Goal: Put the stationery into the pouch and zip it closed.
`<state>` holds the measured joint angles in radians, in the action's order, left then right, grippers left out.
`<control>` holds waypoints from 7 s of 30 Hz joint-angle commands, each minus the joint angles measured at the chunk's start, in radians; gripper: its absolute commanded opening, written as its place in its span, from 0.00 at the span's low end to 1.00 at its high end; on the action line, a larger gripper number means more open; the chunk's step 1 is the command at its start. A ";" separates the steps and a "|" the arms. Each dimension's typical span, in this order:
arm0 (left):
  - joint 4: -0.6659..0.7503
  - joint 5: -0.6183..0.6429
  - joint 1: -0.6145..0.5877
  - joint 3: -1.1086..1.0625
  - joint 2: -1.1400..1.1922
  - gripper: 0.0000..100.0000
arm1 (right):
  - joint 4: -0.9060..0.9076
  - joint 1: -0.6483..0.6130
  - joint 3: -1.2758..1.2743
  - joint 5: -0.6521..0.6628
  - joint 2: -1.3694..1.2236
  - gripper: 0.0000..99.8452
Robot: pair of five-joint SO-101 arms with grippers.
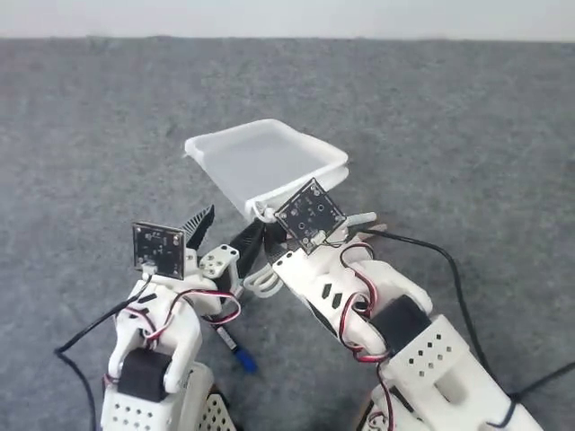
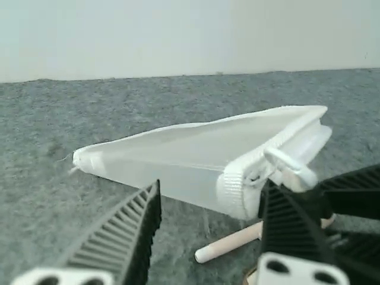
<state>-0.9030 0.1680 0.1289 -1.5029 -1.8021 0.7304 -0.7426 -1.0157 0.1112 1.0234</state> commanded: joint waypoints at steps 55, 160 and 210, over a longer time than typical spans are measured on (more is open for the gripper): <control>0.021 -0.021 -0.279 -0.001 -0.015 0.01 | 0.044 0.232 0.020 -0.043 0.051 0.01; -0.005 -0.021 -0.292 0.002 -0.018 0.02 | -0.102 0.236 0.077 -0.121 -0.237 0.01; -0.081 -0.051 -0.292 0.024 -0.012 0.14 | 0.051 0.162 -0.035 0.003 0.206 0.01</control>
<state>-1.0134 0.1481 -0.1657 -1.5351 -1.8006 0.7856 -0.5723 -1.0602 0.1036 1.1876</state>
